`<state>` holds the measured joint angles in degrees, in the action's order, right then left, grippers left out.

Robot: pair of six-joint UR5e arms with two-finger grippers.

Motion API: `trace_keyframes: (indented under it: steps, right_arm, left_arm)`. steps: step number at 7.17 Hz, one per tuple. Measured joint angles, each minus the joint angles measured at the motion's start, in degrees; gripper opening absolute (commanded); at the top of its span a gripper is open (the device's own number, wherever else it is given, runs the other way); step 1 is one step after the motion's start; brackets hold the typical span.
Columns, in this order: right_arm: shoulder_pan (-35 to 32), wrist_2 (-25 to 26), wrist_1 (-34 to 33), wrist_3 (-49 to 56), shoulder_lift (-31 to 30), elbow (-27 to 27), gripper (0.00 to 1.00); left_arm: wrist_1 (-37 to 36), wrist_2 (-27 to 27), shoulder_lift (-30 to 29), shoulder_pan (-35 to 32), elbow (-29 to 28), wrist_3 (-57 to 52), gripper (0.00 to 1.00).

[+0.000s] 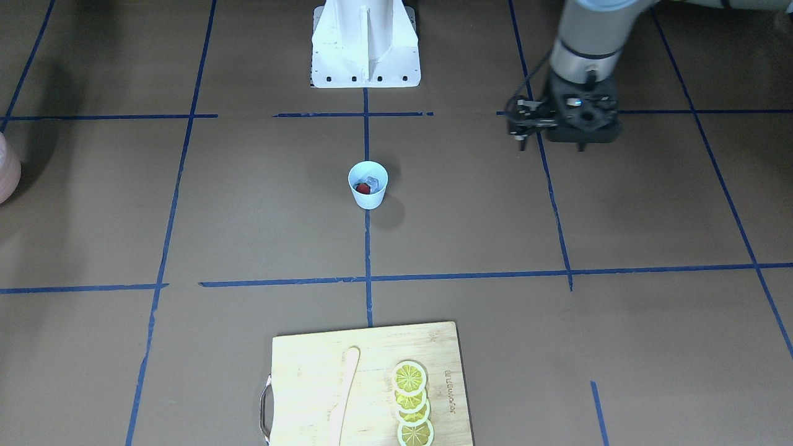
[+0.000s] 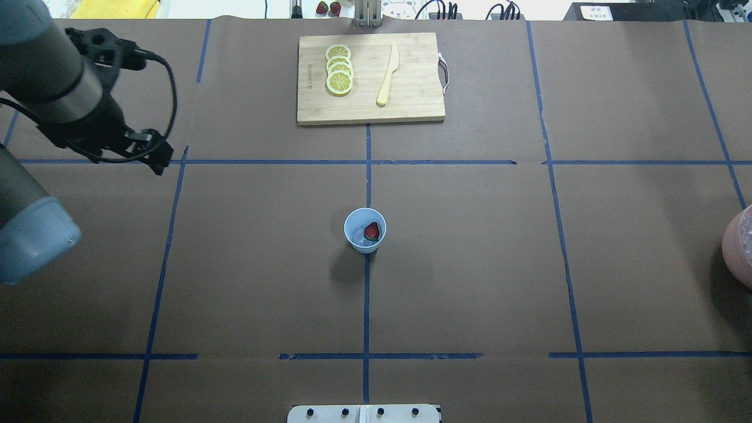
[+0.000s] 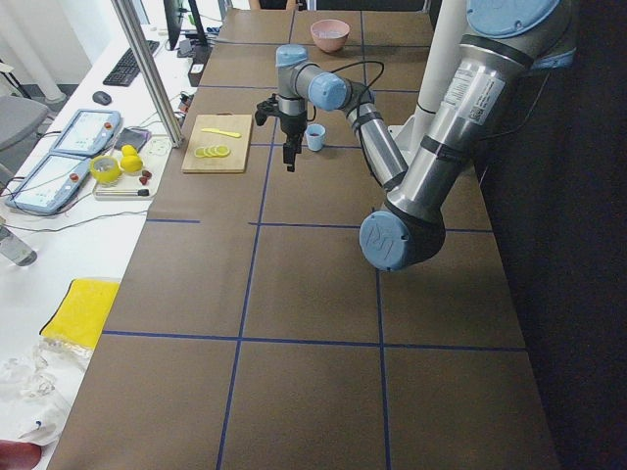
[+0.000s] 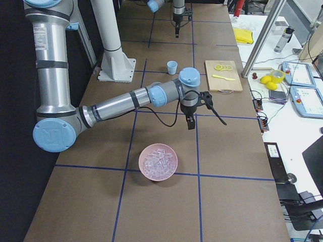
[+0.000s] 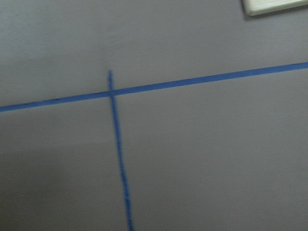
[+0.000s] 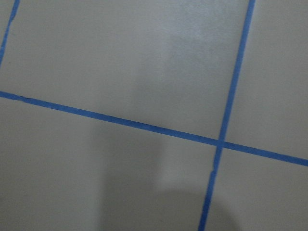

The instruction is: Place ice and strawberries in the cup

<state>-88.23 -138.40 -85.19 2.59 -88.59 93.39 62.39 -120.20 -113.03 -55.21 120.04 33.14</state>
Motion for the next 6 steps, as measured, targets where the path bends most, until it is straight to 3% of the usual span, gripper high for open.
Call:
trace_keyframes:
  steps: [2,4,6]
  right_arm:
    - [-4.4,-1.6,0.8,2.4,-0.2,-3.6,1.0]
    - [-5.4,-1.6,0.8,2.4,-0.8,-2.8,1.0]
    - [-5.6,-1.9,0.5,1.8,-1.2,-3.3,1.0]
  left_arm:
    - [-0.3,-6.1,6.8,-10.4,-1.4,-12.1,1.0]
    - [0.0,-11.9,11.5,-21.4,-9.2,-27.1,1.0]
    - [0.5,-13.6,13.2,-28.7,-18.8,-37.7,1.0]
